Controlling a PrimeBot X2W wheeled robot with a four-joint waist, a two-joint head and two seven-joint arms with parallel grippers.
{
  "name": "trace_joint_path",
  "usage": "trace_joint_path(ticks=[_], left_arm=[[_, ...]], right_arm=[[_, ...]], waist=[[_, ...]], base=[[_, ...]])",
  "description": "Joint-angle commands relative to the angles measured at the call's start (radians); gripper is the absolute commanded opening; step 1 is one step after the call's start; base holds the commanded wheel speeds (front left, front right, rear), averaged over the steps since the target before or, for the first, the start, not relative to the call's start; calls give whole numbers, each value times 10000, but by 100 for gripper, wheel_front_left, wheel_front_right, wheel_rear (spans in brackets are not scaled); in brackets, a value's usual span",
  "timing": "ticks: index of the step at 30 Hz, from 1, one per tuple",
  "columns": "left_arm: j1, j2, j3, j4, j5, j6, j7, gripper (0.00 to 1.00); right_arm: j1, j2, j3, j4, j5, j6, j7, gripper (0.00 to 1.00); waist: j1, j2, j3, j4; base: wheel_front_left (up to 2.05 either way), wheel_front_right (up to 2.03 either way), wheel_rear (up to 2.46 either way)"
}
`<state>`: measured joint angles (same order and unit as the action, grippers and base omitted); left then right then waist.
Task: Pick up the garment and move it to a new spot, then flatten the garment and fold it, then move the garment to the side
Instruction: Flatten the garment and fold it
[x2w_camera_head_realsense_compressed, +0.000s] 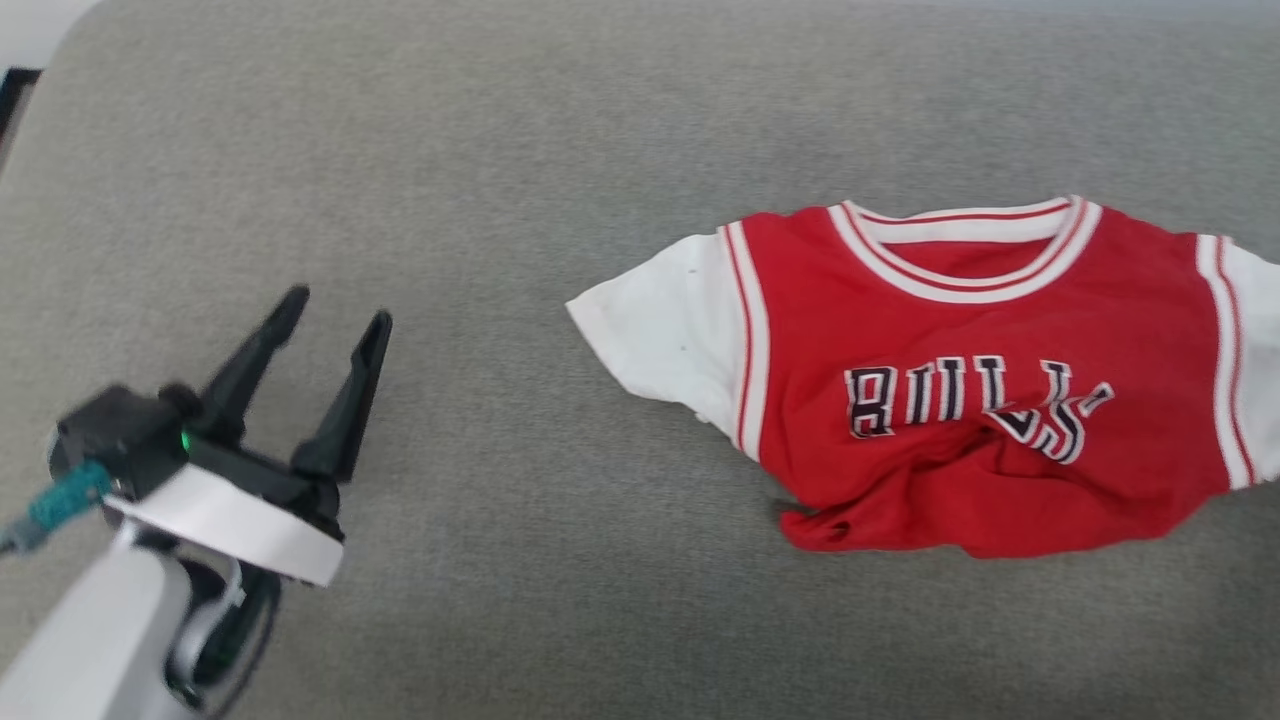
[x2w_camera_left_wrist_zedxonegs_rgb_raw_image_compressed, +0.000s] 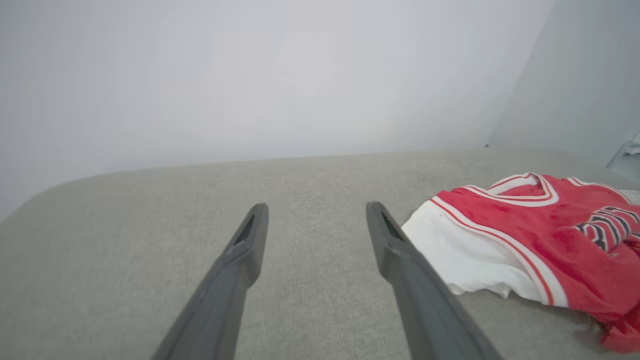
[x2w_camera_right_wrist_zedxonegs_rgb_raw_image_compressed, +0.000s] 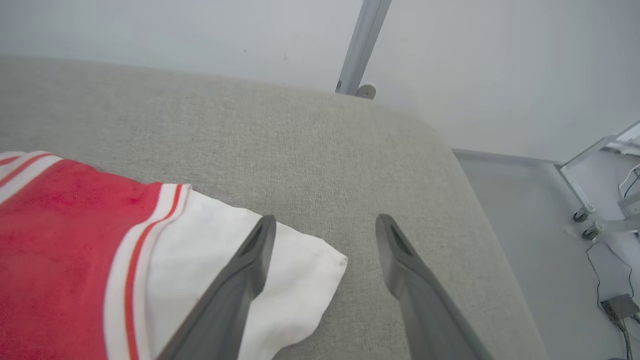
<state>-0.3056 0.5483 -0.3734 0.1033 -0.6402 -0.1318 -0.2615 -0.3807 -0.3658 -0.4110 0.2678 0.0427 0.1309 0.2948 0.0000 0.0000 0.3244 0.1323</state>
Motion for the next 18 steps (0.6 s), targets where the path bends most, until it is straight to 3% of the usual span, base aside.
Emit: trace_joint_path(ticks=[1,6,9,14,18], left_arm=[[-306,207,-163,-113,-133,22,-51,100],[-1998,1959,-2500,-292,-1119,22,45,100],[-3475,2991,-4337,-334,-2093,22,1052,100],[-5796,3913,-6326,-624,-4800,22,3221,100],[-7159,4240,-7412,-486,-5983,22,4461,100]], right_arm=[[197,107,185,-203,29,-3,-302,100],[854,974,786,-1368,283,-3,-1732,100],[1065,1587,1274,-2105,266,-3,-2226,100],[1147,2487,2219,-2924,-10,-3,-2705,100],[1192,2898,2587,-3209,-124,-3,-3038,100]], waist=[[0,0,-68,-178],[0,0,-29,-723],[0,0,265,-1199],[0,0,946,-2076],[0,0,1374,-2631]], base=[[0,0,0],[0,0,0],[0,0,0],[0,0,0],[0,0,0]])
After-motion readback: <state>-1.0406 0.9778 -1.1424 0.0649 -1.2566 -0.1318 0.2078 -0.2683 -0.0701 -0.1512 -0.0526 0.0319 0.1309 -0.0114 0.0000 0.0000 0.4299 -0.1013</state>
